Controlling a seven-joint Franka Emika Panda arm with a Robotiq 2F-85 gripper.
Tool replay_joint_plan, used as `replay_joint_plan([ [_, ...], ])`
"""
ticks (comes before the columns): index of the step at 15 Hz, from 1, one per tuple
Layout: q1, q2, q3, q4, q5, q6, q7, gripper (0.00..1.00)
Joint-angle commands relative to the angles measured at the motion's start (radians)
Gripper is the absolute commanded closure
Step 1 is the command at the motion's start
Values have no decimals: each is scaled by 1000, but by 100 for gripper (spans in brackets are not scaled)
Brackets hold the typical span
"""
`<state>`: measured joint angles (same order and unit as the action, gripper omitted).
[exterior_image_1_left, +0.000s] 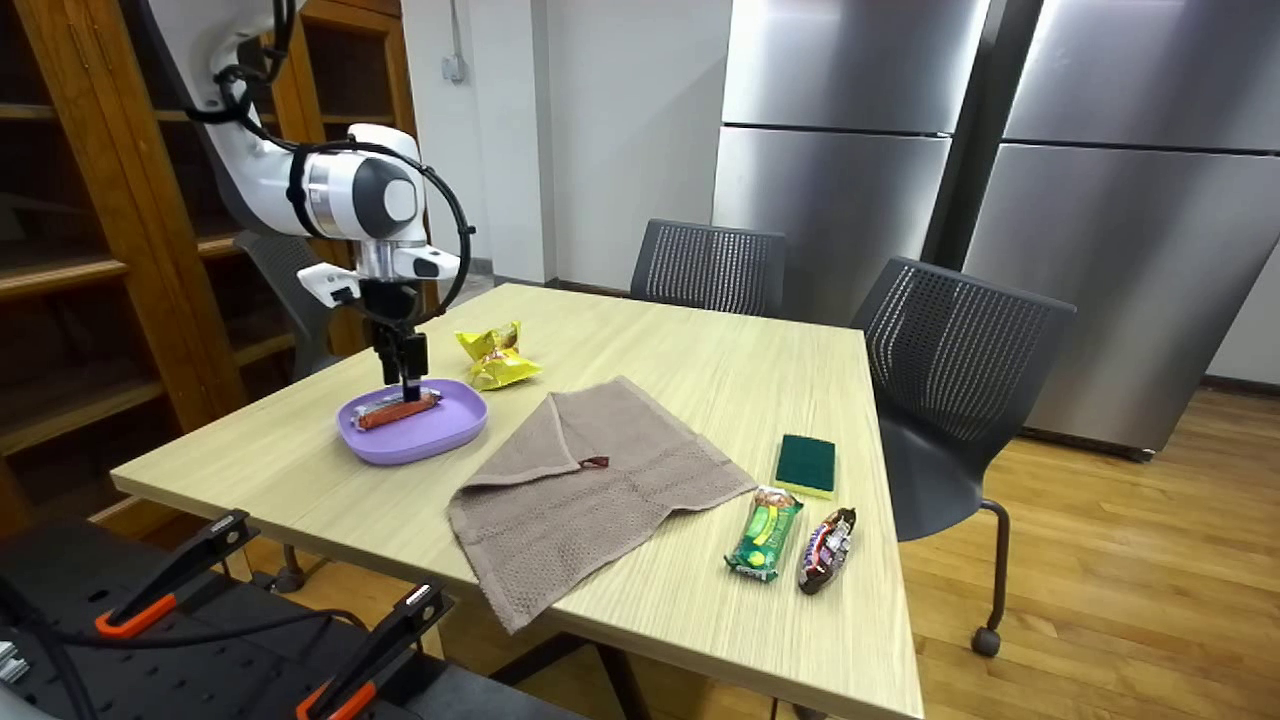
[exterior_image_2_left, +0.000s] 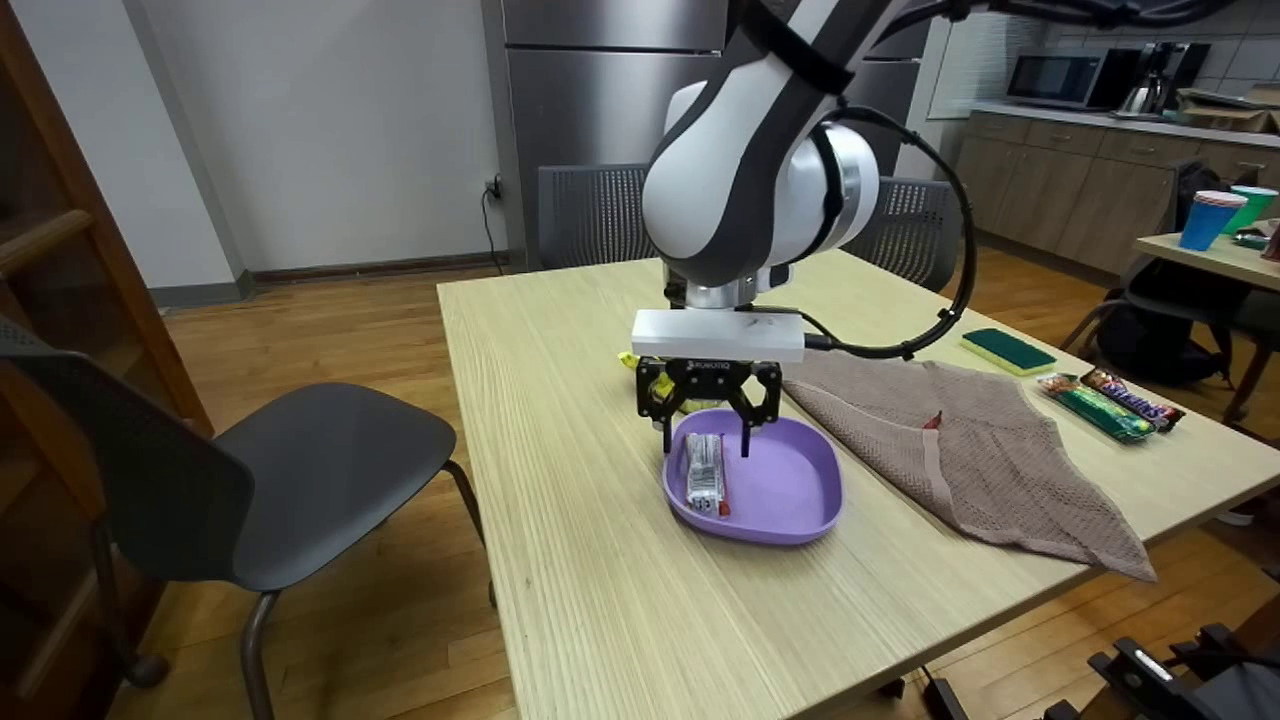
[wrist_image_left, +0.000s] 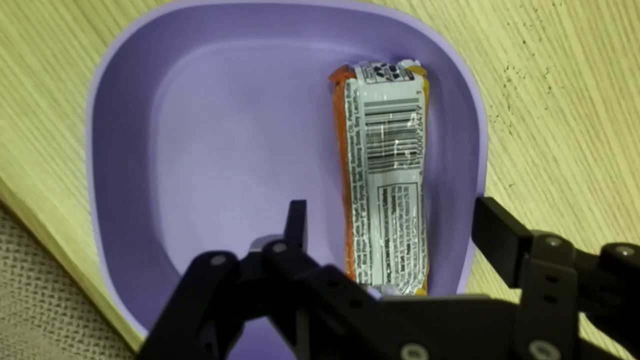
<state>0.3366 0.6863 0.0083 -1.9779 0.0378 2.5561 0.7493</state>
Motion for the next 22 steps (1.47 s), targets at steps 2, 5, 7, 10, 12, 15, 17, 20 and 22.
replay_joint_plan([
  [2,5,-56,-22,-30,-4,-10,0,0],
  [5,7,-88,-38,-52,-9,-15,10,0],
  [7,5,-113,-48,-71,-12,-21,13,0],
  [10,-2,-149,-62,-105,-17,-25,12,0],
  [12,-7,-171,-73,-129,-21,-22,13,0],
  [15,-14,-202,-91,-164,-30,-18,14,0],
  [17,-23,-223,-104,-189,-38,-17,14,0],
  [20,-42,-253,-123,-227,-52,-12,6,0],
  [22,-59,-269,-135,-249,-66,-12,1,0],
])
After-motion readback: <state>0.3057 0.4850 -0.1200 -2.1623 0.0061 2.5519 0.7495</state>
